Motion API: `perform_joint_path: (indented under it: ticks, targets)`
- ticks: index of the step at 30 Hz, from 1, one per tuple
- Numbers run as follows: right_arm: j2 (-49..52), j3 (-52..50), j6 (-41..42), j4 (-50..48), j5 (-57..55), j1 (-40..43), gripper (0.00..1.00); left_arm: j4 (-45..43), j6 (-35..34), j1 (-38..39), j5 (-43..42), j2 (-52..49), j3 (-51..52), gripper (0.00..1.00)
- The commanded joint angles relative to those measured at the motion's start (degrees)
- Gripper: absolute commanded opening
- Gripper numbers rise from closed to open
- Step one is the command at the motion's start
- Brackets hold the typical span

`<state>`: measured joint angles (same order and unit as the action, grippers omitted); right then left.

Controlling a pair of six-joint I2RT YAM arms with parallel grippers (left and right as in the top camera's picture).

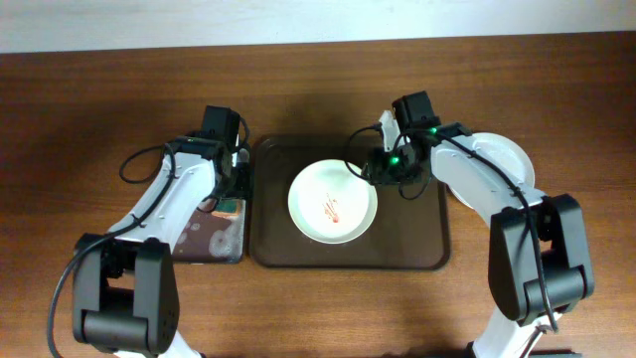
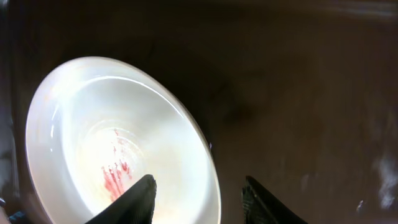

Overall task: Clean dirty plates on tray and stack at the side
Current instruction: 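Drag the white plate to the tray center with the right gripper, then pick the sponge out of the soapy tray with the left gripper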

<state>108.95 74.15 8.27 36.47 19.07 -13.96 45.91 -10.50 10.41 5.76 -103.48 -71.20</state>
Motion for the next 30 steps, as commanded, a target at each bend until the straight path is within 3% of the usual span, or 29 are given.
perform_joint_path:
  ticks: [1, 8, 9, 10, 11, 13, 15, 17, 19, 23, 24, 26, 30]
  targets:
    - [0.9, 0.7, -10.1, -1.2, -2.8, 0.1, 0.46, 0.1, -0.1, -0.1, -0.4, 1.0, -0.8, 0.69]
    - [6.5, 0.7, -10.0, -2.0, -2.9, -1.9, 0.37, 0.1, -0.2, -0.1, -0.4, 1.0, -0.8, 0.69]
    - [6.9, 0.7, -9.7, -2.0, -3.1, -2.2, 0.27, 0.2, -0.1, -0.1, -0.4, 1.0, -0.8, 0.69]
    - [6.9, 0.7, -8.6, -2.0, -3.2, -2.3, 0.08, 0.3, -0.1, -0.1, -0.4, 1.0, -0.8, 0.69]
    - [6.7, 0.7, -5.8, -2.0, -3.3, -2.0, 0.04, 0.3, -0.1, -0.1, -0.4, 1.0, -0.8, 0.69]
    - [6.1, 0.7, 1.7, -1.3, -3.3, -0.7, 0.04, 0.3, -0.2, -0.1, -0.4, 1.0, -0.8, 0.70]
    - [5.8, 0.7, 20.1, 3.5, -3.1, 1.9, 0.04, 0.7, -0.2, -0.1, -0.4, 1.0, -0.8, 0.69]
    - [5.8, 0.7, 28.8, 7.3, -1.5, 2.5, 0.04, 0.7, -0.1, -0.1, -0.4, 1.0, -0.8, 0.70]
    - [5.8, 0.7, 28.9, 9.3, 3.8, 1.8, 0.04, 0.7, -0.1, -0.1, -0.4, 1.0, -0.8, 0.69]
    - [5.8, 0.7, 28.7, 10.9, 4.1, 0.2, 0.04, 0.7, -0.1, -0.1, -0.4, 1.0, -0.8, 0.68]
    - [5.8, 0.7, 28.7, 10.9, 4.1, -0.1, 0.04, 0.8, -0.2, -0.1, -0.4, 1.0, -0.8, 0.64]
    - [5.8, 0.7, 28.7, 10.9, 3.8, -0.3, 0.04, 1.1, -0.2, -0.1, -0.5, 1.0, -0.8, 0.45]
    - [5.8, 0.7, 28.7, 10.9, 3.9, -0.3, 0.04, -0.7, -0.2, 0.0, -0.4, 0.8, 0.7, 0.50]
